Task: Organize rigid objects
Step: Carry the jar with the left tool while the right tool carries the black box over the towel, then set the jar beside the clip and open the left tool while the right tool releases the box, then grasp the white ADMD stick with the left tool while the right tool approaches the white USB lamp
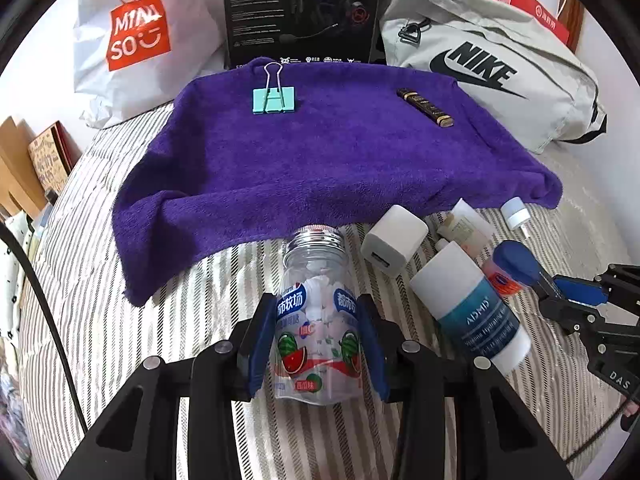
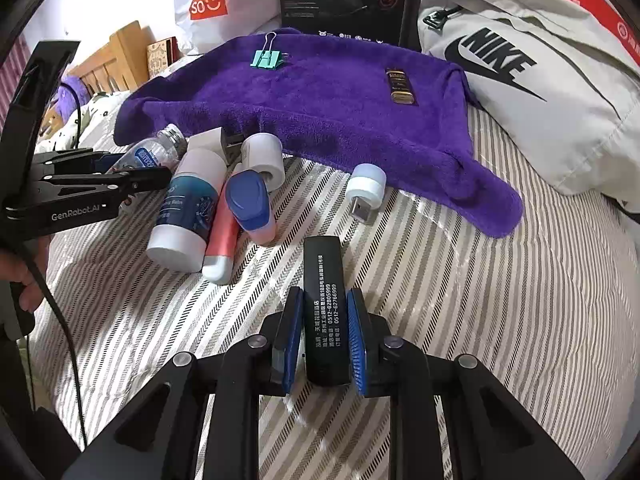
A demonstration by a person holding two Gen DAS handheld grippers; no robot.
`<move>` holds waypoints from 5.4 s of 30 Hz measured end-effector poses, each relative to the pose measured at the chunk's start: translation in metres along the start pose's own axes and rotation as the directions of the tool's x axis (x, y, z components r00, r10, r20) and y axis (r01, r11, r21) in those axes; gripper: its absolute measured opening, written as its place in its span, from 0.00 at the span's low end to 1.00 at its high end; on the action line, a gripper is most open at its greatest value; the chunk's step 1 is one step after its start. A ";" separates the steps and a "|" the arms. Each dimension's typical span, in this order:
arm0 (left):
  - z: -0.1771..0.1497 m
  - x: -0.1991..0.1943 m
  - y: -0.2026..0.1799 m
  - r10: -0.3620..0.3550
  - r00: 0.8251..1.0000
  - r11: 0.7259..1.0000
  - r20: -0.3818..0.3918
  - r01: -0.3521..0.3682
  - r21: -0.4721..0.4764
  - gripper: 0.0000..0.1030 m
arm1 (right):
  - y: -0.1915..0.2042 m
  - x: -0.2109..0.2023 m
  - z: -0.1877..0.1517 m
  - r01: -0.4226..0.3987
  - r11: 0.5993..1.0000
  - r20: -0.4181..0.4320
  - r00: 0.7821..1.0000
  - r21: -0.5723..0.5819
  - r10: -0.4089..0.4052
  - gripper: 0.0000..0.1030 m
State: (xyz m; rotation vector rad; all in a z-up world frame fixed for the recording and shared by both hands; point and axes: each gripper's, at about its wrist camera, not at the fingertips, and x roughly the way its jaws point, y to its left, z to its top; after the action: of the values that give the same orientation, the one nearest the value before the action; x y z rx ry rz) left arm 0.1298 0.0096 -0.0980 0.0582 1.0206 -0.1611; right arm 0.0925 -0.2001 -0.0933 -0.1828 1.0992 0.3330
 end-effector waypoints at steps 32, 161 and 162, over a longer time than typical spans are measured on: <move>0.048 -0.037 0.030 -0.031 0.998 0.999 0.060 0.033 -0.035 0.38 | -0.030 -0.028 0.059 -0.077 0.994 0.070 0.995 0.080 0.071 0.22; -0.006 0.000 -0.073 -0.030 0.997 0.989 -0.077 0.040 0.142 0.33 | -0.049 -0.034 -0.037 -0.105 0.915 0.120 0.991 0.389 0.063 0.76; -0.006 0.000 -0.072 -0.034 0.996 0.989 -0.076 0.045 0.141 0.33 | -0.049 -0.032 -0.036 -0.104 0.915 0.118 0.991 0.391 0.063 0.76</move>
State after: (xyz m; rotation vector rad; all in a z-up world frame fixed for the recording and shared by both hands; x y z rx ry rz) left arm 0.1130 -0.0605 -0.0989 0.1753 1.0833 -0.2699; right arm 0.0666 -0.2624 -0.0815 0.2417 1.0507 0.1869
